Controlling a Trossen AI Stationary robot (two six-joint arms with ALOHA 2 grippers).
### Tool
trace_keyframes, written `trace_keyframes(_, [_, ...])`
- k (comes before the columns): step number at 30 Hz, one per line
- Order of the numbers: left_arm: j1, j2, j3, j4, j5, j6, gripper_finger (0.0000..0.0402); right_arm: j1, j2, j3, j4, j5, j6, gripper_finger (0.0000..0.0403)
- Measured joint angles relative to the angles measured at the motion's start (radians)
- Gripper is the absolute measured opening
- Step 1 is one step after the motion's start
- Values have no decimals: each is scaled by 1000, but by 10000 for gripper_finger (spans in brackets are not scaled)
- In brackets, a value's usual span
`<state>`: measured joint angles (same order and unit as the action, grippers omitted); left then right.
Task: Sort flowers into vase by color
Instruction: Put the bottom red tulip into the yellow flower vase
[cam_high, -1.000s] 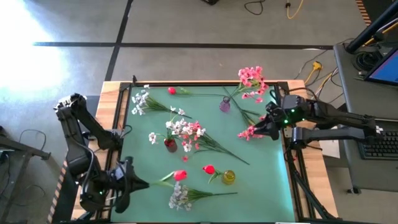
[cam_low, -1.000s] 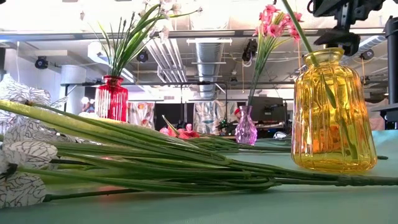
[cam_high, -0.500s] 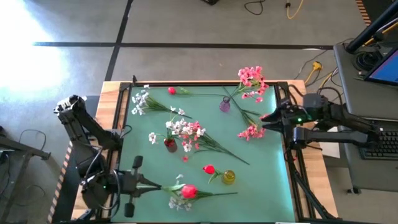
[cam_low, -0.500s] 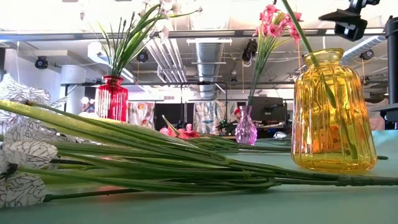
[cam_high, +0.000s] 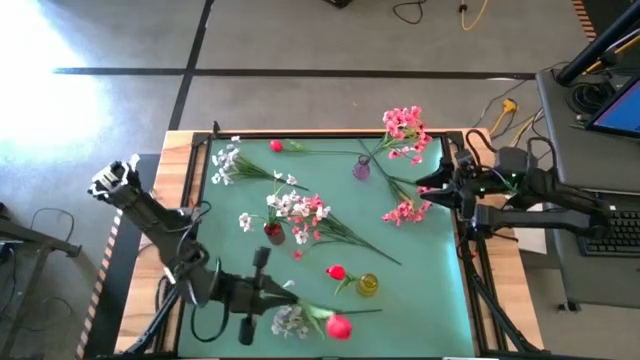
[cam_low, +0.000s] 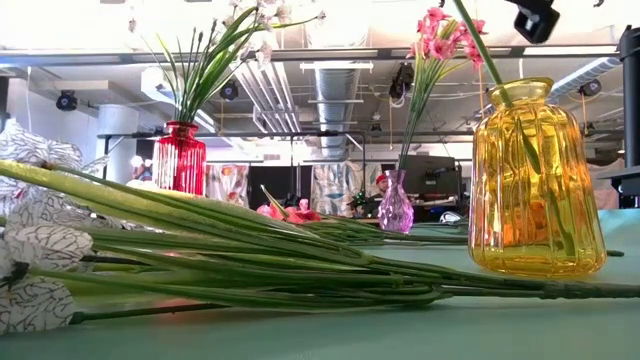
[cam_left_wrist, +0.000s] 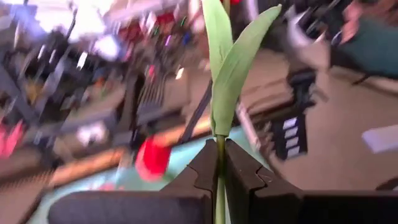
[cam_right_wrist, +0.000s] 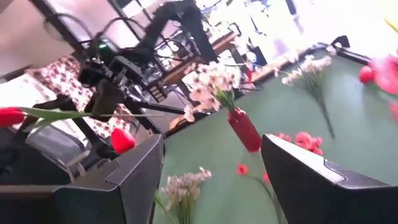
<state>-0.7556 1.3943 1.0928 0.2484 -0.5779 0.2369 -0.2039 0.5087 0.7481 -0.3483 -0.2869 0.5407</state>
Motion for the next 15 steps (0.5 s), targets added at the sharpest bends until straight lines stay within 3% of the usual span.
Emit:
trace_keyframes(2, [26, 13, -46, 146, 66, 69, 0, 20, 19, -1, 46, 0, -20, 265])
trace_keyframes(9, [93, 28, -213, 532, 71, 95, 0, 147, 100, -15, 227, 8, -65, 265])
trace_keyframes(15, [99, 40, -339, 799, 72, 95, 0, 286, 152, -15, 239, 174, -122, 265])
